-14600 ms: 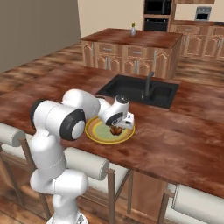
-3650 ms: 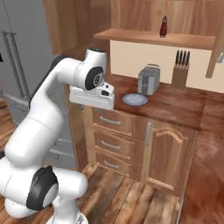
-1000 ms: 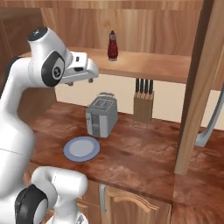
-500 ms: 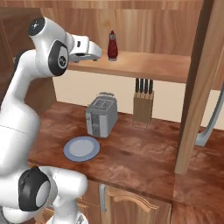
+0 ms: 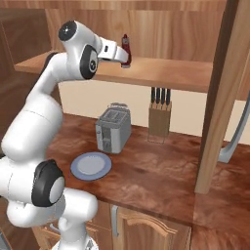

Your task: Move the hot dog bun to the plate on the dining table and place the condiment next to that plate. Then navigate to the fridge and take the sausage and place it on the plate as well.

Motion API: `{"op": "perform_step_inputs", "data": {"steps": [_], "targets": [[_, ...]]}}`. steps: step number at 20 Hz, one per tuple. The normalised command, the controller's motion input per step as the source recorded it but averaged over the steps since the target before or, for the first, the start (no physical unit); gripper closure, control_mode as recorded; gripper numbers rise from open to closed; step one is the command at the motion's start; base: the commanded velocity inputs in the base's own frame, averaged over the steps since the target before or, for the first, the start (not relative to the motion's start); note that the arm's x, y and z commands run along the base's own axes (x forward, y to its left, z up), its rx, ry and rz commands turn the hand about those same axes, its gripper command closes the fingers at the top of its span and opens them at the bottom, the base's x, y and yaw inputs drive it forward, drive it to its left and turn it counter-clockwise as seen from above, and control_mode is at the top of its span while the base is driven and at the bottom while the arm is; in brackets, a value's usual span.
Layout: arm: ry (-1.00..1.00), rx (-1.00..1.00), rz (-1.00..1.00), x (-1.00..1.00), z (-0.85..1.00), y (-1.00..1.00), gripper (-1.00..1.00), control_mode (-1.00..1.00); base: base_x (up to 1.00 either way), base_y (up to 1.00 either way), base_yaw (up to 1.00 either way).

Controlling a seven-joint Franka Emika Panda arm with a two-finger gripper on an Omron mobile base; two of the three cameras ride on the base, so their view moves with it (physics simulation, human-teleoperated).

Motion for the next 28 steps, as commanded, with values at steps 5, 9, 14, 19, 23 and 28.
{"op": "perform_step_inputs", "data": {"steps": [5, 9, 14, 19, 23, 28], "targets": [[0.0, 0.01, -0.05, 0.62, 0.36, 0.0, -1.0, -1.0, 0.0, 0.0, 0.0], [0.0, 0.0, -0.01, 0.53, 0.18, -0.07, -1.0, -1.0, 0.0, 0.0, 0.0], [0.0, 0.03, 0.0, 0.46, 0.0, -0.24, -1.0, -1.0, 0.0, 0.0, 0.0], [0.0, 0.02, 0.0, 0.36, 0.0, -0.13, -1.0, -1.0, 0.0, 0.0, 0.0], [0.0, 0.02, 0.0, 0.39, -0.04, 0.0, -1.0, -1.0, 0.0, 0.0, 0.0], [0.0, 0.04, 0.0, 0.39, -0.16, -0.02, -1.0, -1.0, 0.0, 0.0, 0.0]]}}
